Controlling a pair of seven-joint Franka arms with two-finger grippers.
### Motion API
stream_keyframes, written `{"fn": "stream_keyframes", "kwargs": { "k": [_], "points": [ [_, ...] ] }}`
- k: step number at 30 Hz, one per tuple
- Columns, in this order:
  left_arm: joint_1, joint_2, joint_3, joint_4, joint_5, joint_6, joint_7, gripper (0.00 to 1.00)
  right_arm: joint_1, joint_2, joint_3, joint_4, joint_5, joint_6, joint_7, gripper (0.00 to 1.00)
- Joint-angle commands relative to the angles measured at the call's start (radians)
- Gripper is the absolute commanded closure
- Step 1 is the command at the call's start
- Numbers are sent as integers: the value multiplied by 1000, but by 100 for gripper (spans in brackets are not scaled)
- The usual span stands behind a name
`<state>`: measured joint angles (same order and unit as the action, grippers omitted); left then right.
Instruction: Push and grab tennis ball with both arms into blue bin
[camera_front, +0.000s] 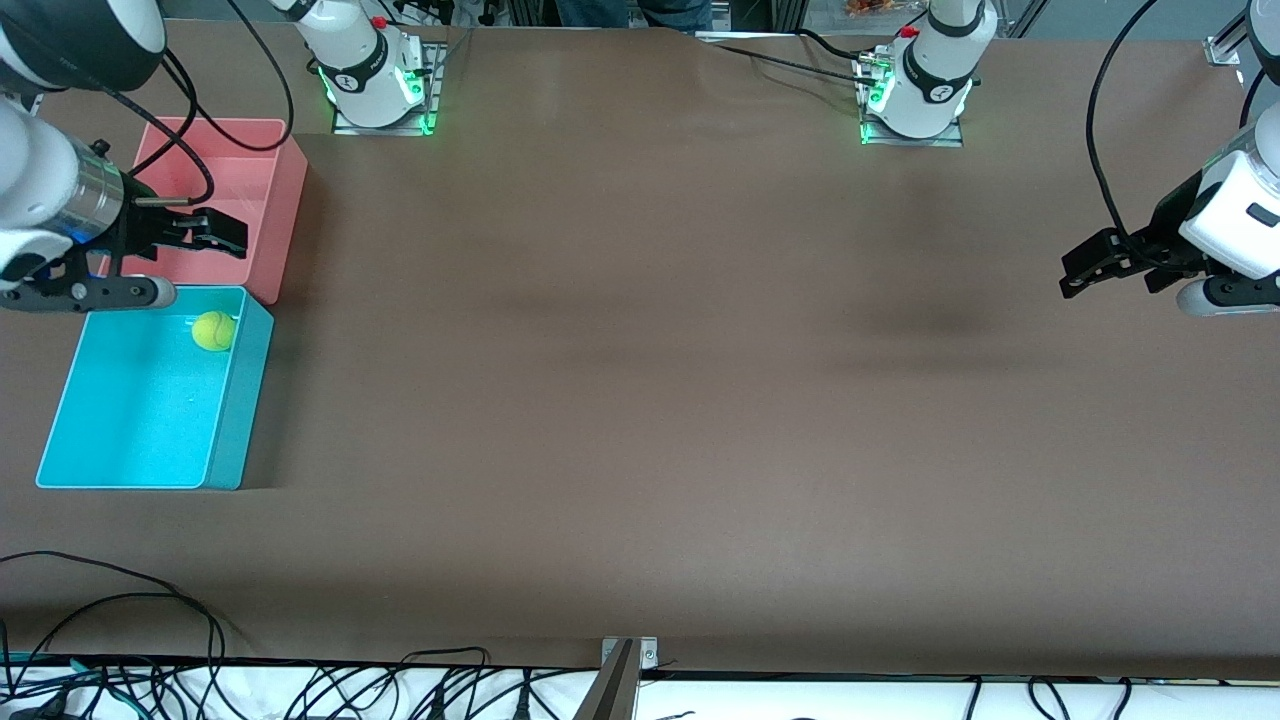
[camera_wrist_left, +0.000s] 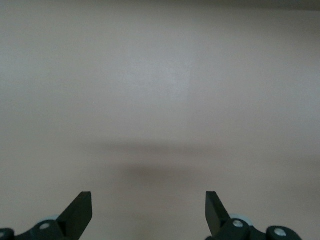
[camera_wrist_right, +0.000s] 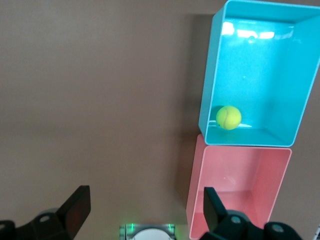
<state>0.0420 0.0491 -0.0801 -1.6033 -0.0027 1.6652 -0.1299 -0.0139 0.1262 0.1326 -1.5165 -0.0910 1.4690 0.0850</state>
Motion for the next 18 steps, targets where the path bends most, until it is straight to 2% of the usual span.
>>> {"fn": "stream_keyframes", "kwargs": {
  "k": [1, 6, 13, 18],
  "points": [
    [3, -3, -1, -3, -16, 8, 21, 0, 35, -91, -106, -128, 62, 119, 4, 0],
    [3, -3, -1, -3, -16, 7, 21, 0, 58, -180, -140, -232, 68, 137, 12, 0],
    [4, -3, 0, -3, -14, 8, 21, 0, 97, -186, -208, -231, 68, 128, -1, 0],
    [6, -3, 0, -3, -14, 8, 21, 0, 104, -186, -212, -225, 66, 116, -5, 0]
  ]
}}
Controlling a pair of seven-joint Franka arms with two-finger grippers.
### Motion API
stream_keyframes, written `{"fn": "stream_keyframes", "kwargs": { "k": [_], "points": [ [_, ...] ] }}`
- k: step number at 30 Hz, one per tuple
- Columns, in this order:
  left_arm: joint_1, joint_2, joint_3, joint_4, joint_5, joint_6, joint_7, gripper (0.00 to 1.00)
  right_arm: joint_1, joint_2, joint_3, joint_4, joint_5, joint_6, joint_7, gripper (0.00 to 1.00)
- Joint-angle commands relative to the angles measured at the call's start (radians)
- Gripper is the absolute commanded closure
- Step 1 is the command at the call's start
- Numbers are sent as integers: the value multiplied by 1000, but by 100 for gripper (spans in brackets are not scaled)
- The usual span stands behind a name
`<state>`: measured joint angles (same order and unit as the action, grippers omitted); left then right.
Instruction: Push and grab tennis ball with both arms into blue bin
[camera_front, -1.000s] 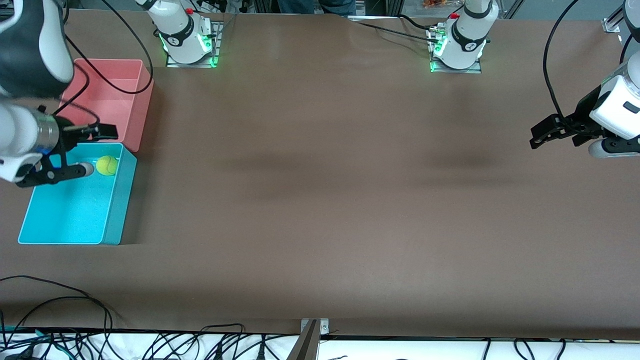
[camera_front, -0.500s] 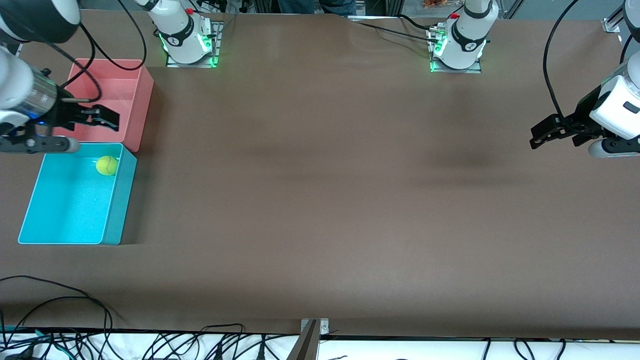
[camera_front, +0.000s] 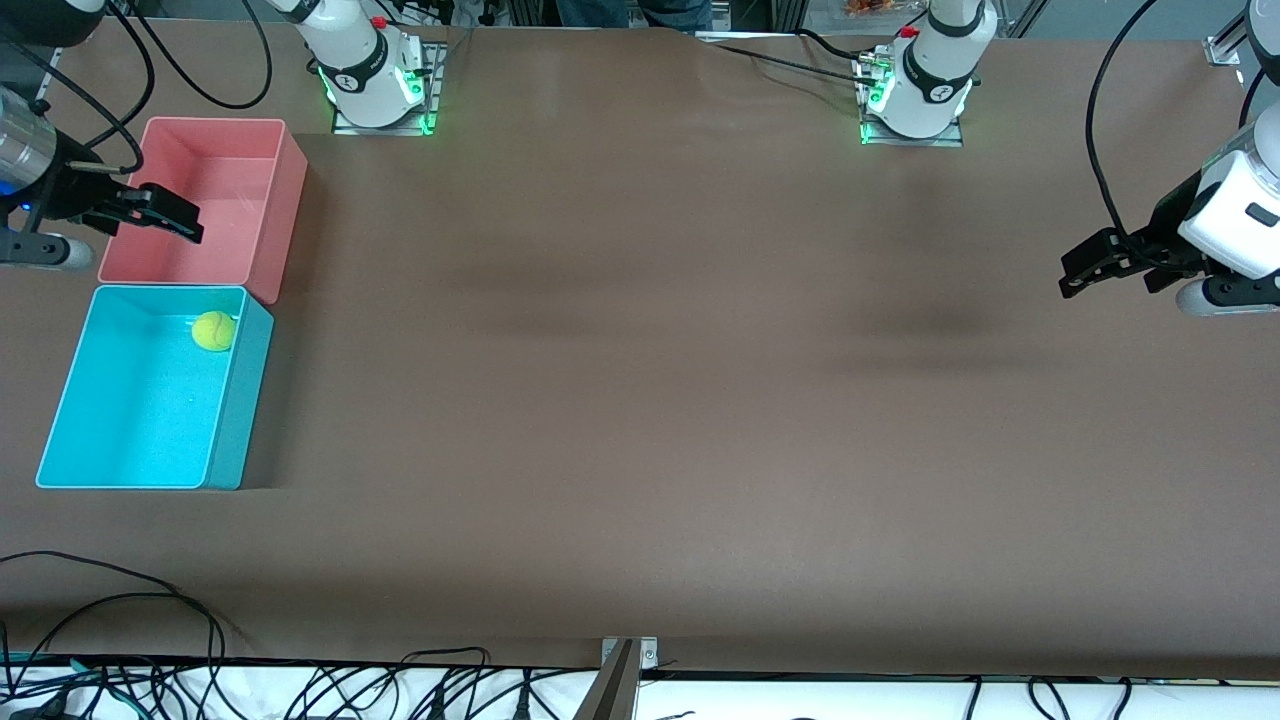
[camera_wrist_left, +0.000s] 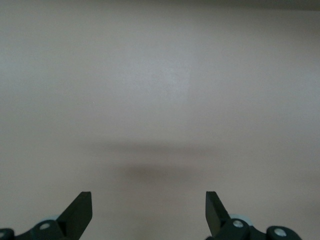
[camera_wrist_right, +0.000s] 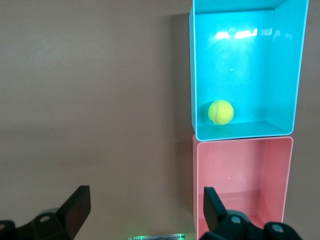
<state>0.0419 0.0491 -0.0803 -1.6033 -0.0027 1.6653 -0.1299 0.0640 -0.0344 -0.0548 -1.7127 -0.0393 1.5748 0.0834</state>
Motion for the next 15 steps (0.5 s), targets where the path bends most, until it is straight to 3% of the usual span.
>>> {"fn": "stream_keyframes", "kwargs": {
  "k": [1, 15],
  "points": [
    [6, -3, 1, -3, -14, 8, 23, 0, 27, -25, -25, -28, 15, 5, -4, 0],
    [4, -2, 1, -1, -13, 8, 23, 0, 27, -36, -14, -28, 12, 4, -56, 0]
  ]
}}
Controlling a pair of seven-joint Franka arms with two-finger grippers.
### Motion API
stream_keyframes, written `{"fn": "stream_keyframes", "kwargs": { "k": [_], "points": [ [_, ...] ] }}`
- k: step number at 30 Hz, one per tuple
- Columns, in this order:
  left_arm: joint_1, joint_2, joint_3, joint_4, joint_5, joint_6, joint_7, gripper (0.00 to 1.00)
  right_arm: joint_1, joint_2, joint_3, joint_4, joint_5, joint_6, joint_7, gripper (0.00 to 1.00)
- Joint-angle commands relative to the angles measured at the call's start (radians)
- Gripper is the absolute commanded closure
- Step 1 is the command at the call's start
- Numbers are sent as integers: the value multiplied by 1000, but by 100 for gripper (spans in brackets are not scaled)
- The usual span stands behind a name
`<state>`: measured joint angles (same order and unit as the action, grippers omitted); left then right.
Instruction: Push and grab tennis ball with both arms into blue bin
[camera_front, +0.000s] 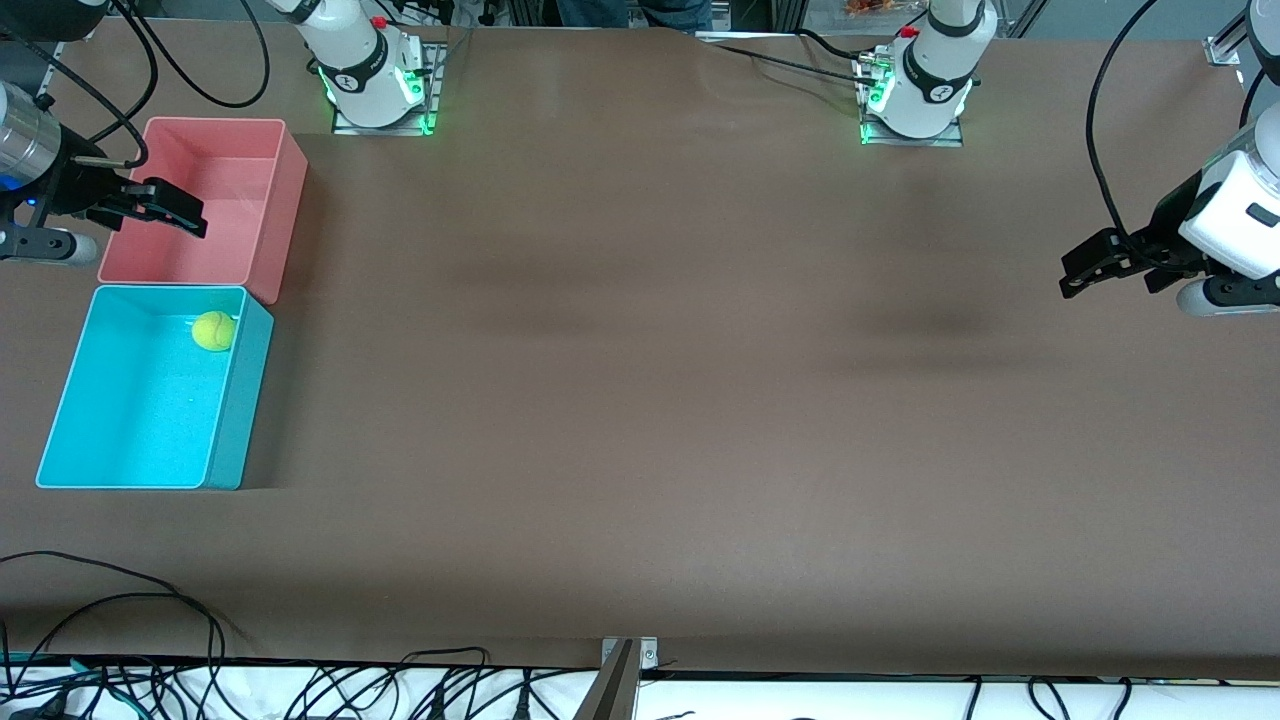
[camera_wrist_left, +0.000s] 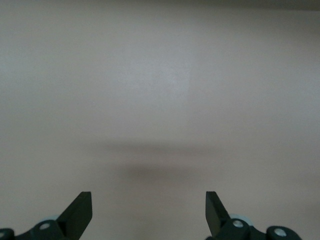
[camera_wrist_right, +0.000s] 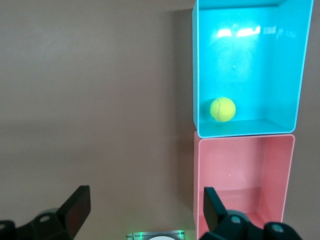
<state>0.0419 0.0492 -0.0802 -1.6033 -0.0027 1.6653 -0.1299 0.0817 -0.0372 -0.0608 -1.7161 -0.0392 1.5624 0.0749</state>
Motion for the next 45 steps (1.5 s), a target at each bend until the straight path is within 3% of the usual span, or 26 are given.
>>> {"fn": "stream_keyframes", "kwargs": {
  "k": [1, 11, 17, 45],
  "points": [
    [4, -3, 0, -3, -13, 8, 23, 0, 7, -33, -8, -25, 13, 24, -59, 0],
    [4, -2, 0, -3, -13, 8, 23, 0, 7, -30, -11, -22, 15, 25, -84, 0],
    [-2, 1, 0, -3, -13, 8, 23, 0, 6, 14, -13, 36, 16, 18, -104, 0],
    [3, 1, -1, -1, -13, 8, 23, 0, 6, 17, -11, 41, 10, 16, -106, 0]
  ]
}}
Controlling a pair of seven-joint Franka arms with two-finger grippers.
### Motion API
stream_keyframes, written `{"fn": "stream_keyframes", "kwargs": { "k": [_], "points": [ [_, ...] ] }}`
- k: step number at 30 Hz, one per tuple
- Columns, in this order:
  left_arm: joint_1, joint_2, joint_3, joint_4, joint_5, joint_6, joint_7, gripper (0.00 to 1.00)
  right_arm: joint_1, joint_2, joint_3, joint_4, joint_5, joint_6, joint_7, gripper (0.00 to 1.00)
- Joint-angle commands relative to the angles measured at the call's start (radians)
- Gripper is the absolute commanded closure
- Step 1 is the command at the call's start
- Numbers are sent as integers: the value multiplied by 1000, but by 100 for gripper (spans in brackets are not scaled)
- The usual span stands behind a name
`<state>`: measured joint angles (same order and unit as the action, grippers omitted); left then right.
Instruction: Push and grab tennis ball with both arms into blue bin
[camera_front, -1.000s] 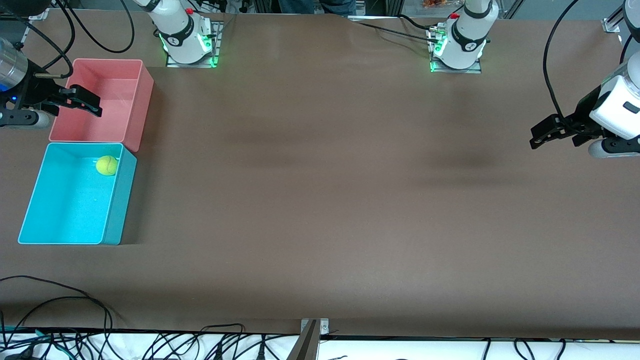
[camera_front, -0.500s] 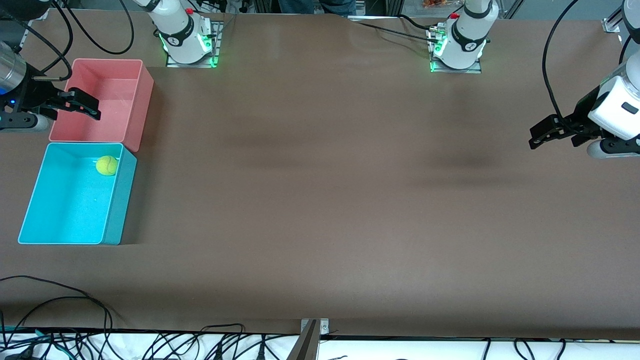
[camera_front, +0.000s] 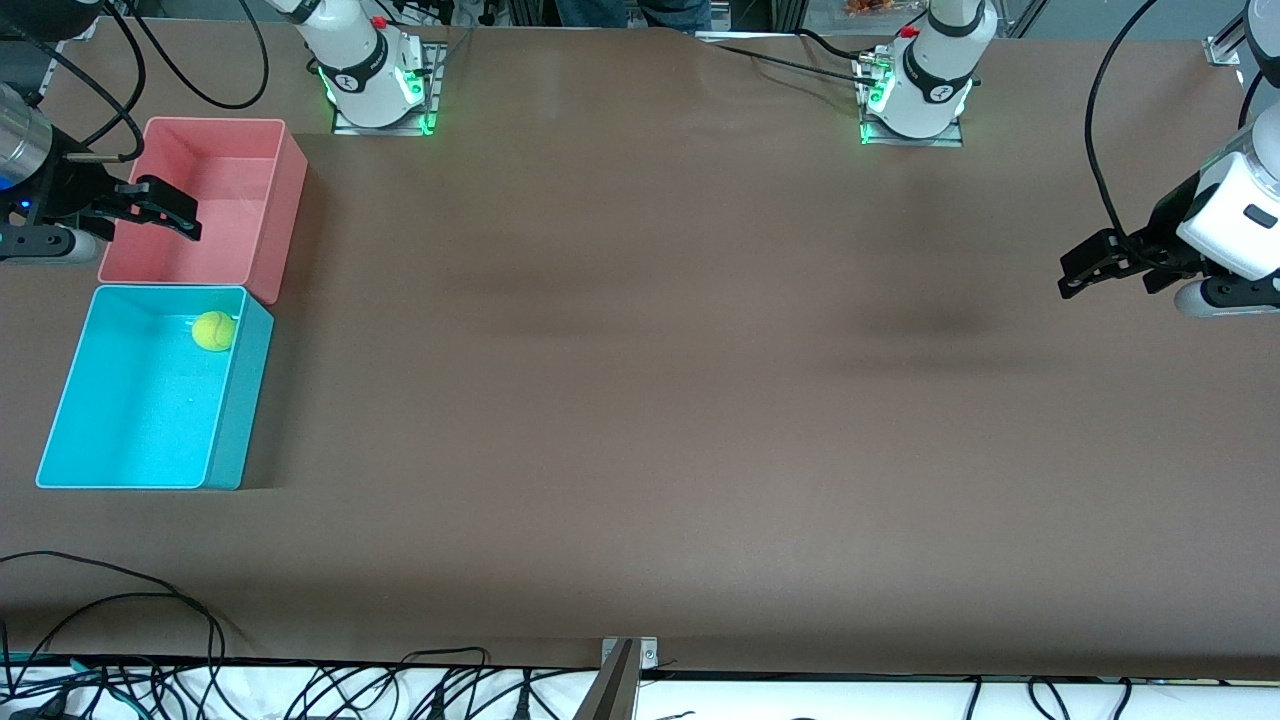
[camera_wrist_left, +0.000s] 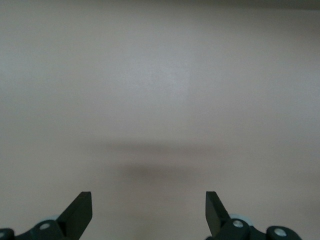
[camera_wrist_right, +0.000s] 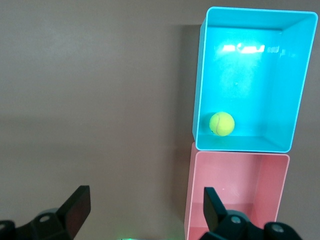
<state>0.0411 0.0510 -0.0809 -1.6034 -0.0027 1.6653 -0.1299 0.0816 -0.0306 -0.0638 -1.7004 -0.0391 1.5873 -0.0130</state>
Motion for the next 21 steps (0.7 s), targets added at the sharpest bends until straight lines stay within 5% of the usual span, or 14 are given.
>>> {"fn": "stream_keyframes", "kwargs": {
  "k": [1, 21],
  "points": [
    [2, 0, 0, -1, -11, 8, 23, 0, 6, 11, -8, 25, 10, -9, -16, 0],
    [6, -5, 1, -3, -13, 7, 26, 0, 6, 11, -8, 25, 10, -7, -16, 0]
  ]
}}
